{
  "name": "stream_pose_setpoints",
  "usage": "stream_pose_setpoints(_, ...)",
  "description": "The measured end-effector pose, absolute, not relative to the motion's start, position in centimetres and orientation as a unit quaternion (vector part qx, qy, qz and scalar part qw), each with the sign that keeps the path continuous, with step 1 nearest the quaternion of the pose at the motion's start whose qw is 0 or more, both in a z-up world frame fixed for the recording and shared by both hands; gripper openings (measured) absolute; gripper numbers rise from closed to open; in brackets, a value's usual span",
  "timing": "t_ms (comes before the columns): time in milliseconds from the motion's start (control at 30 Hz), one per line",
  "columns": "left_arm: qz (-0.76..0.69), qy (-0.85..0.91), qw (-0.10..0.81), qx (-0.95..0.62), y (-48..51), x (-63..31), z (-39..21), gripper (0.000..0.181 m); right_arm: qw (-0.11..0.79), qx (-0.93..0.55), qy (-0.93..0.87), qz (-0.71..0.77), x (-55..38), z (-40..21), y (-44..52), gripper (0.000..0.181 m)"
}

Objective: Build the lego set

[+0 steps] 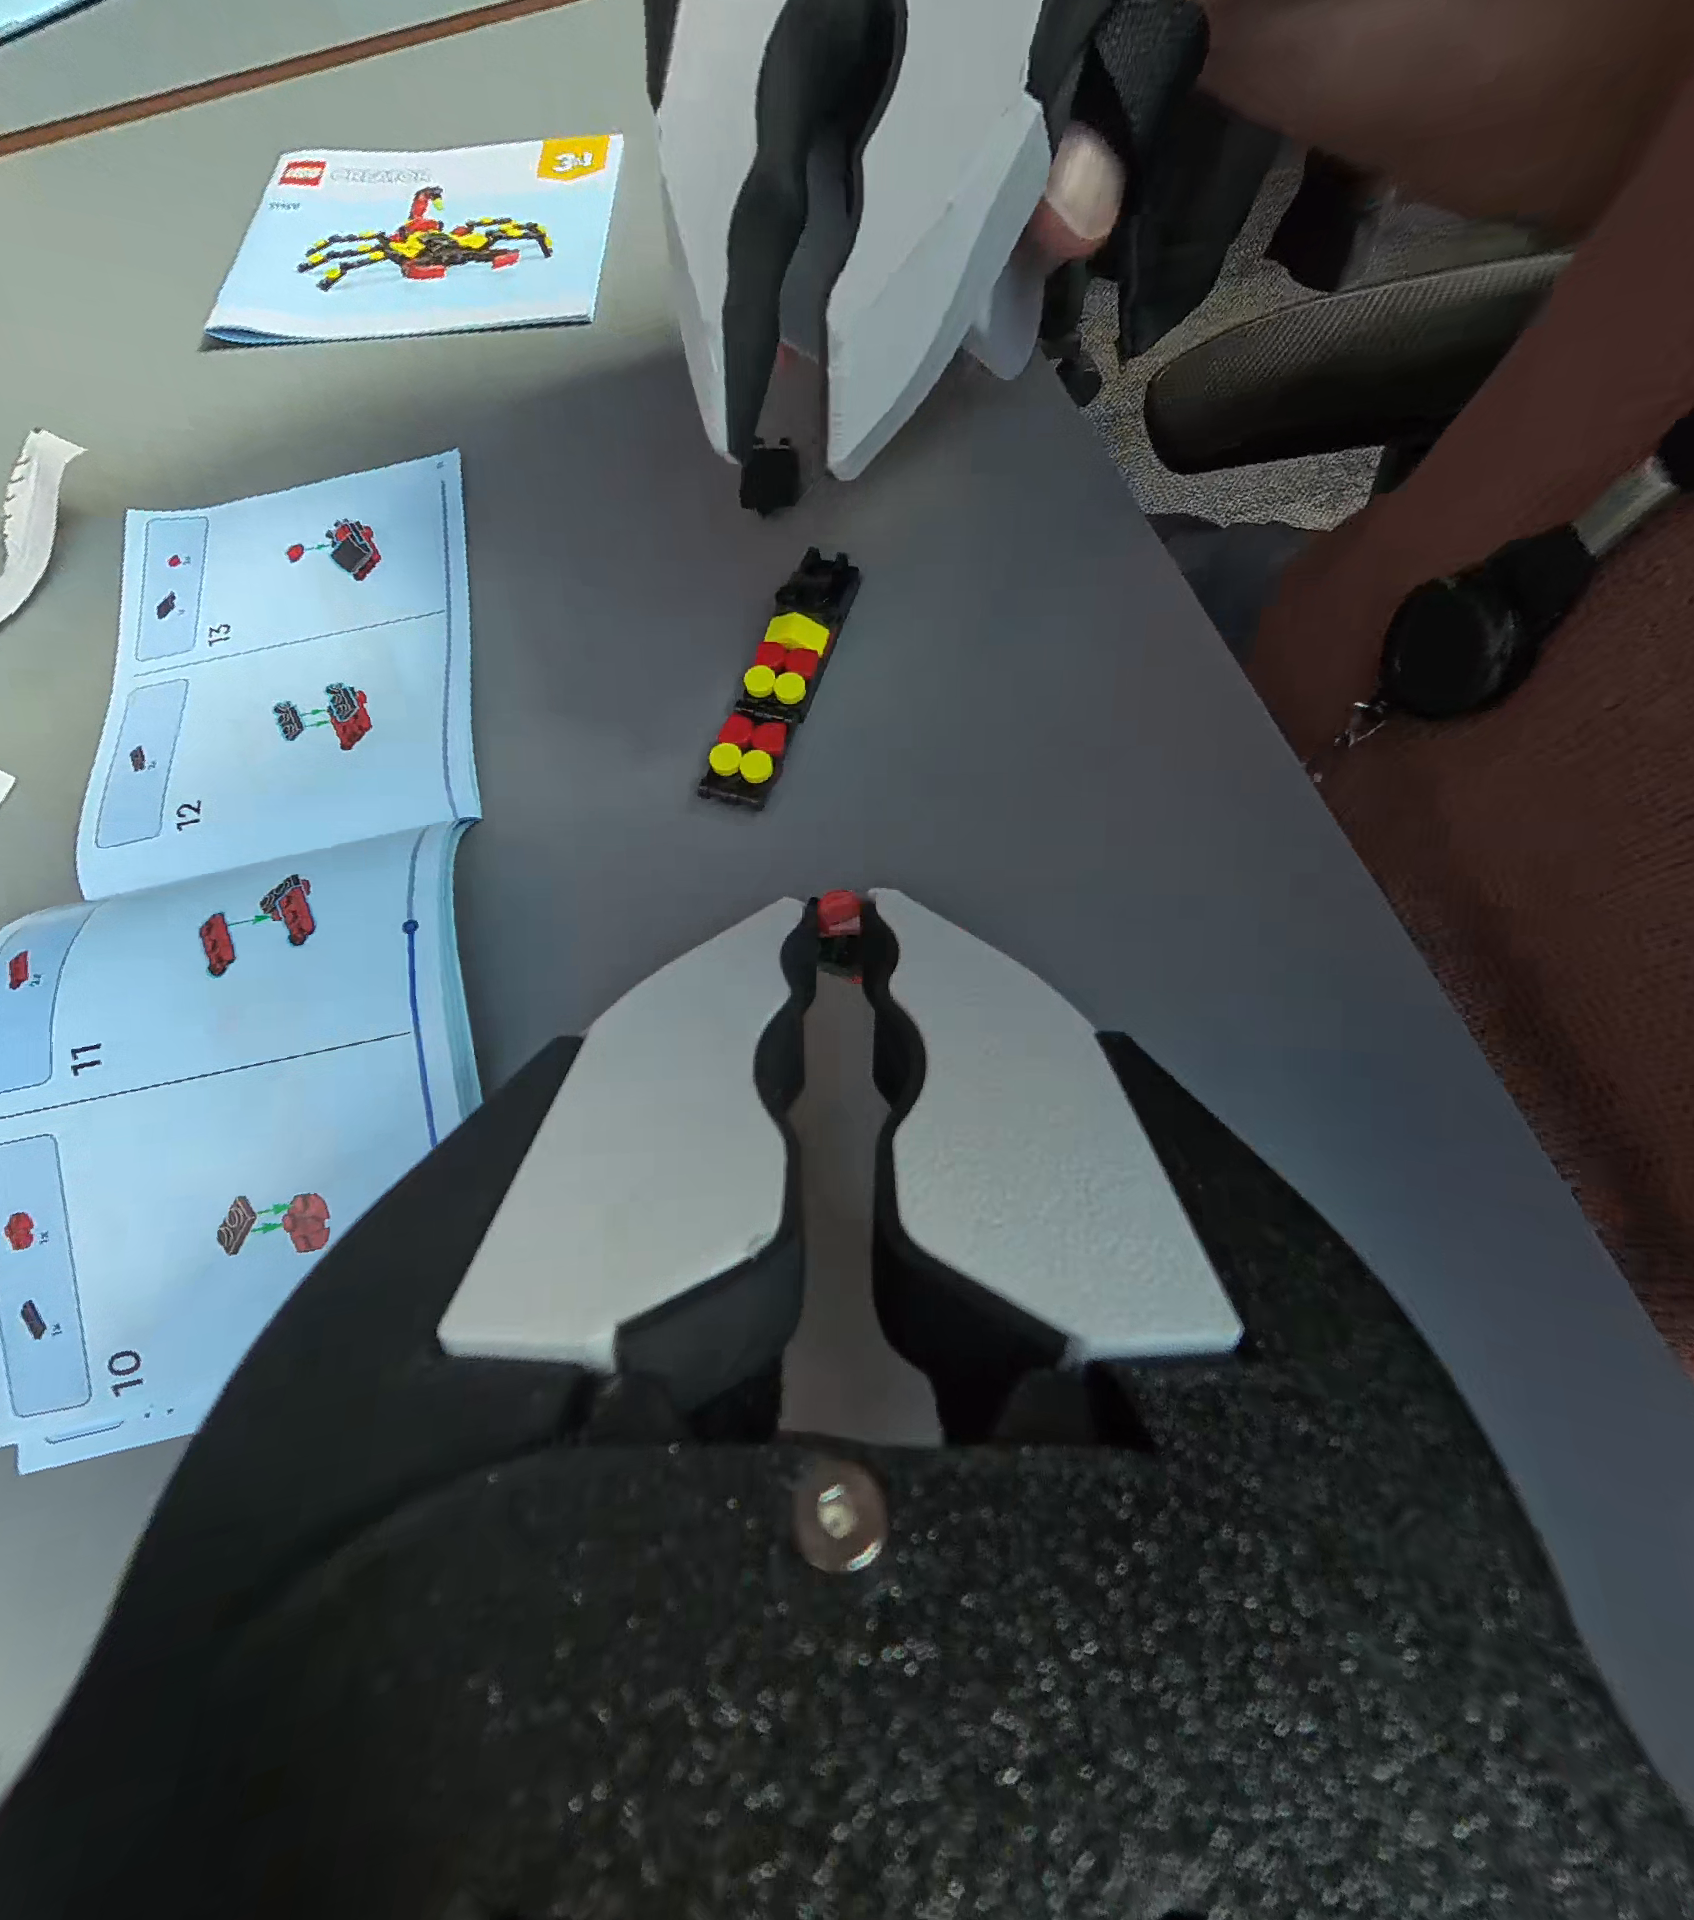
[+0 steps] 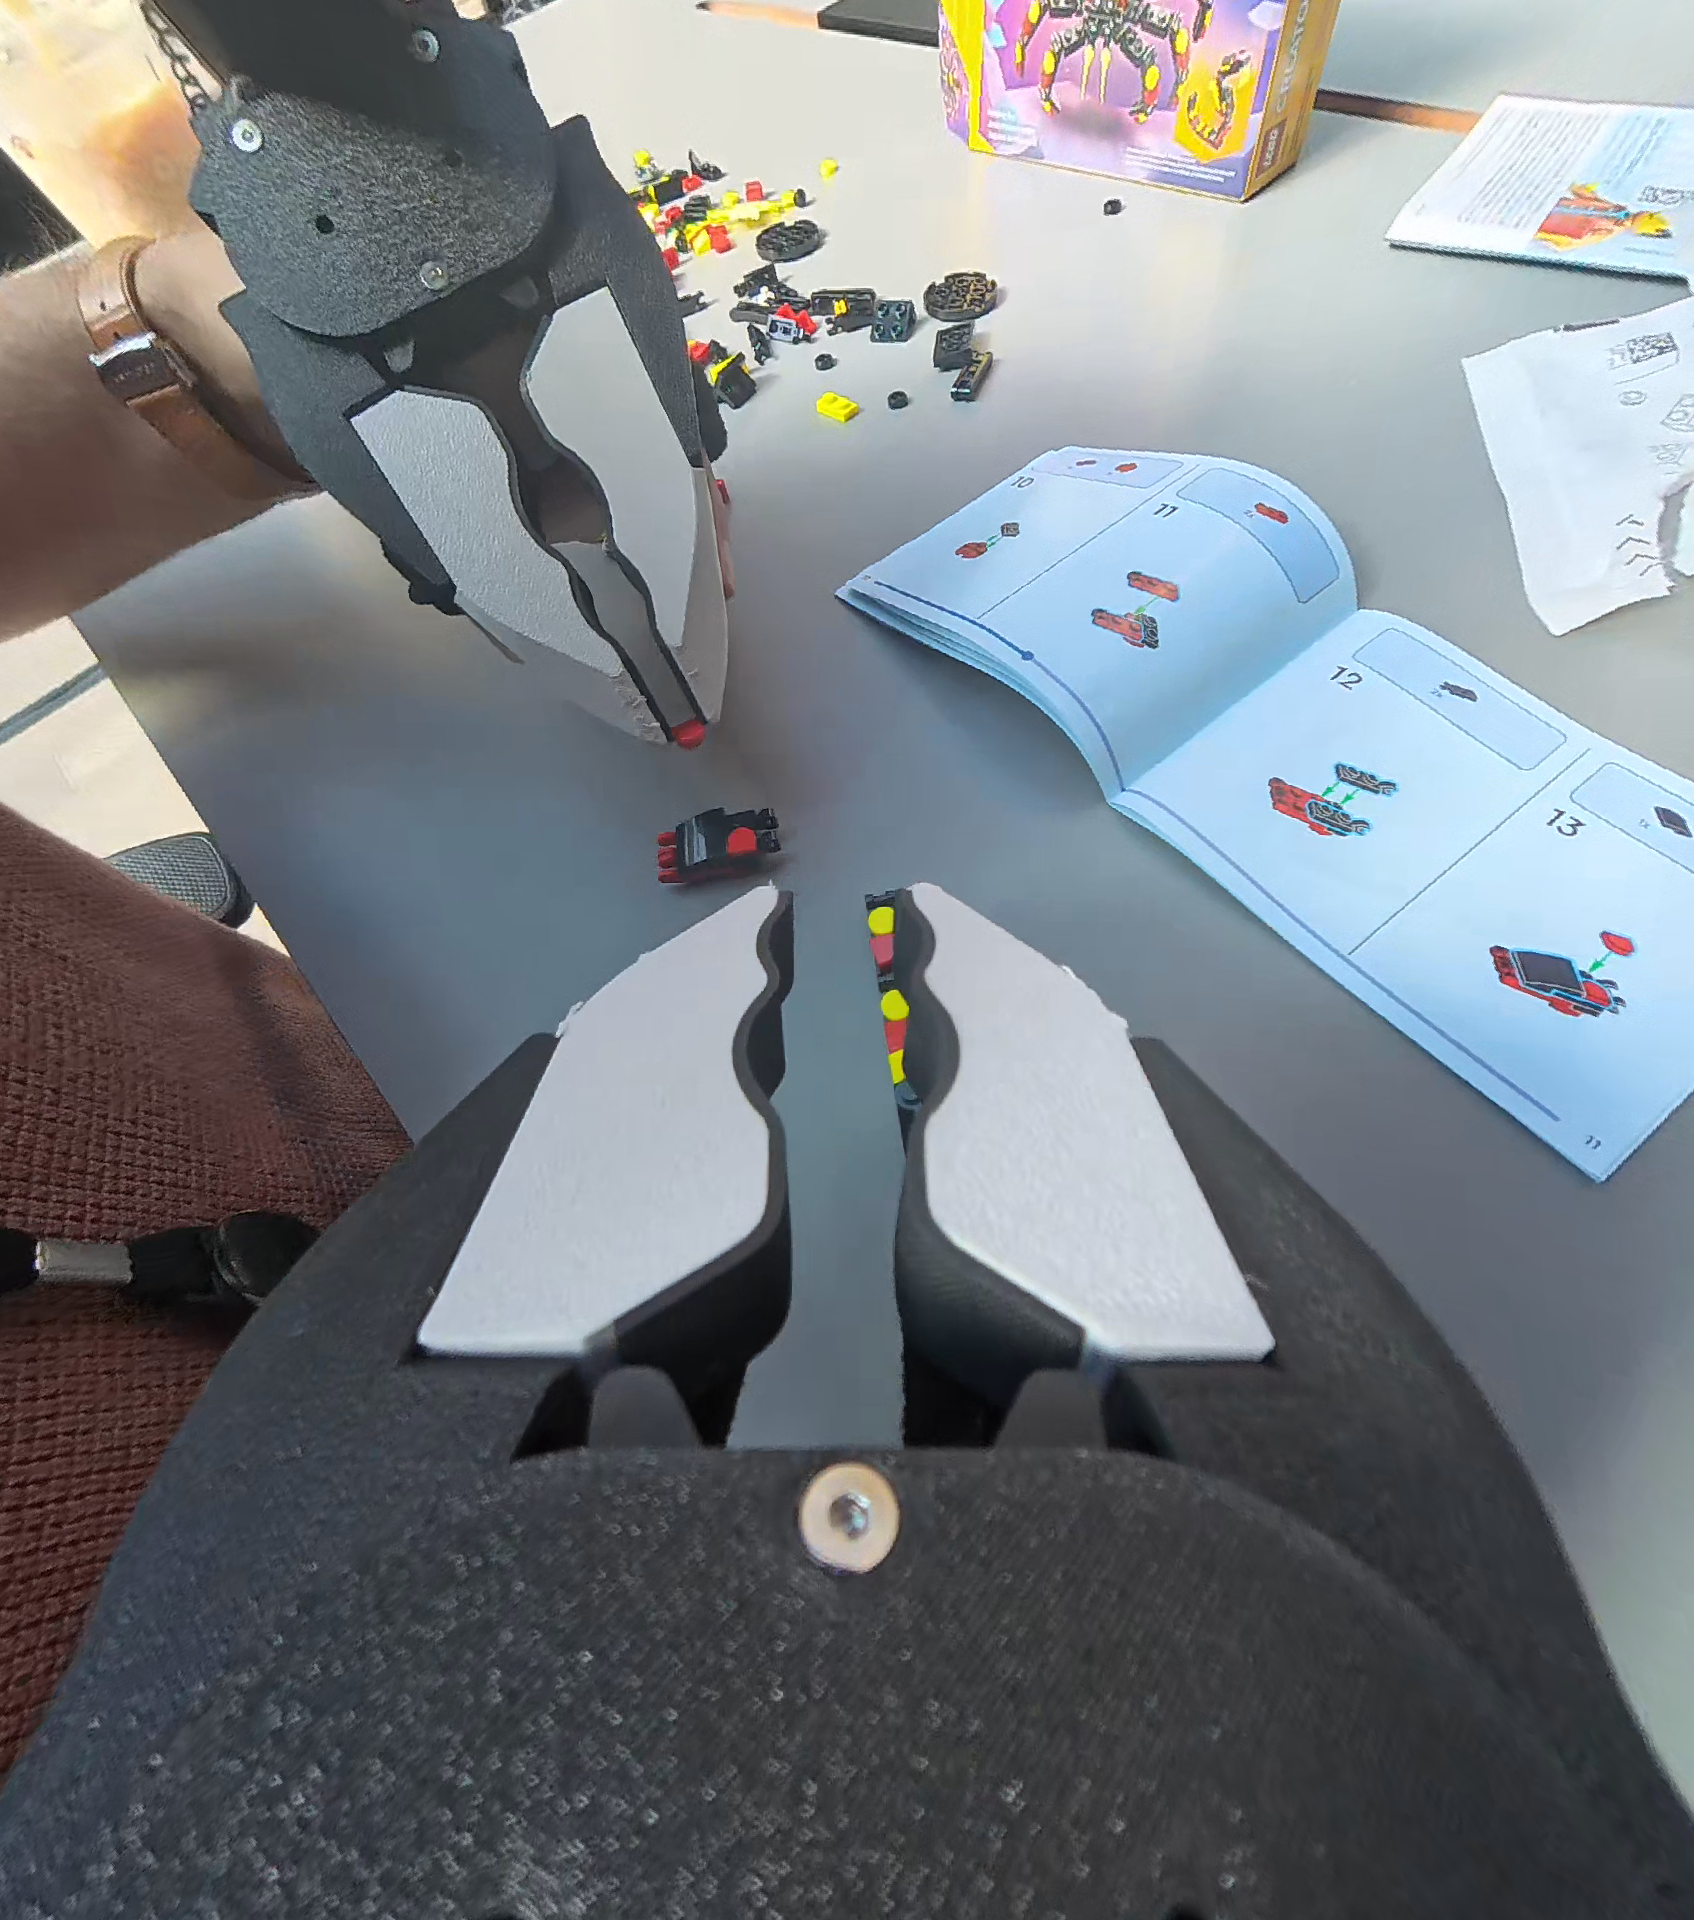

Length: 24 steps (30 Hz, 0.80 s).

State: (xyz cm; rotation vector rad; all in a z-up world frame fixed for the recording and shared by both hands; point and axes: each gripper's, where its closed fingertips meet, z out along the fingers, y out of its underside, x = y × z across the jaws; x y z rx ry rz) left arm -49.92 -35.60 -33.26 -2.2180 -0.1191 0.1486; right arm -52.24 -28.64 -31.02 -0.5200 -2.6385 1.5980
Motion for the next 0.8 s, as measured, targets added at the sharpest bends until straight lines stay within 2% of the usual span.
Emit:
stream_pose_setpoints(433, 0.097, -0.071, 0.455, -0.882, -35.2, -50.4, -32.4, 0.008, 0.012, -0.191, -0.821, 0.538, -51.9, -31.3, -28.9, 0.023)
stream_pose_setpoints(800, 0.096, -0.062, 0.454, -0.884, -34.9, -51.1, -32.5, 0.008, 0.018, -0.164, -0.830, 0.533, -51.8, -30.8, -29.5, 0.009)
